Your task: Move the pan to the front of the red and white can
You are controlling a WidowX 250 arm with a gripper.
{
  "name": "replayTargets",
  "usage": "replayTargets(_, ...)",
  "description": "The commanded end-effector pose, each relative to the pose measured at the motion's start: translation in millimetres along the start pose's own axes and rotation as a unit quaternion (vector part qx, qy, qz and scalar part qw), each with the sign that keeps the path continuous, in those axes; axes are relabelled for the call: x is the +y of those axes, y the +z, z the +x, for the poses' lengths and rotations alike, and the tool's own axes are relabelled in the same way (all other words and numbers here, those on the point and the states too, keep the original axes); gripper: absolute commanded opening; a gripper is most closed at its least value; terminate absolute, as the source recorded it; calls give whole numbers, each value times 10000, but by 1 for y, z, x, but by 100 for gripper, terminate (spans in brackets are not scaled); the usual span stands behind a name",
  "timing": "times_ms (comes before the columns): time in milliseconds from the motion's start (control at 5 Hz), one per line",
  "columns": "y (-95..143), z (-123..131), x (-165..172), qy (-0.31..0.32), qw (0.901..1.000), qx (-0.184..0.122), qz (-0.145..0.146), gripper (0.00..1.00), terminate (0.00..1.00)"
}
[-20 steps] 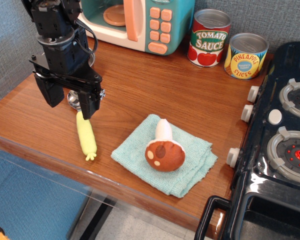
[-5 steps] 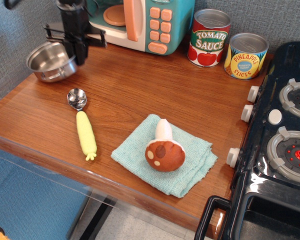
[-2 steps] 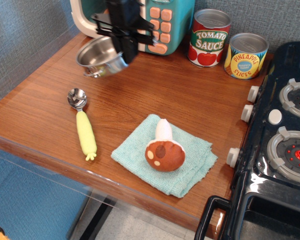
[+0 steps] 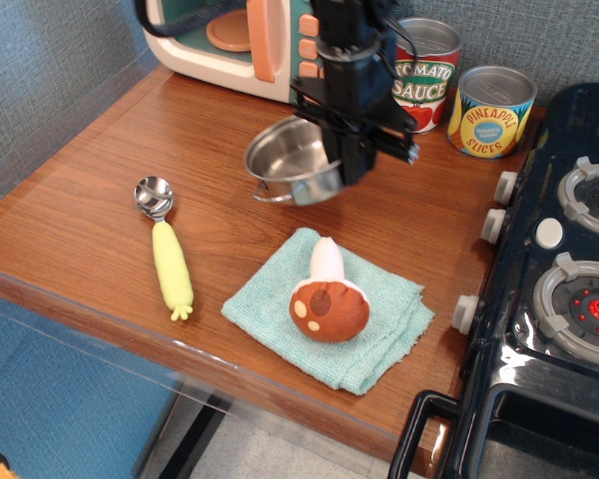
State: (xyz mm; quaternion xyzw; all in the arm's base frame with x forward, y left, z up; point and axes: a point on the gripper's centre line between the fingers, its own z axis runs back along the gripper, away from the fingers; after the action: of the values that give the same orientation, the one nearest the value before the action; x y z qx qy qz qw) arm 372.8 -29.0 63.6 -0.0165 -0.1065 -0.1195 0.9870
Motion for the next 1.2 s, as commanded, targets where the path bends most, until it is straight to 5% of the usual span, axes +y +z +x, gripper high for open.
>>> replayTargets(0, 0, -1, -2, -19, 9999, -128, 37, 0, 0)
replayTargets(600, -22, -2, 19, 293, 9994, 96, 140, 0, 0)
replayTargets(800, -22, -5, 22, 473, 9988, 31, 106, 100, 0)
replayTargets(1000, -8, -4, 22, 417, 9989, -147, 171, 100, 0)
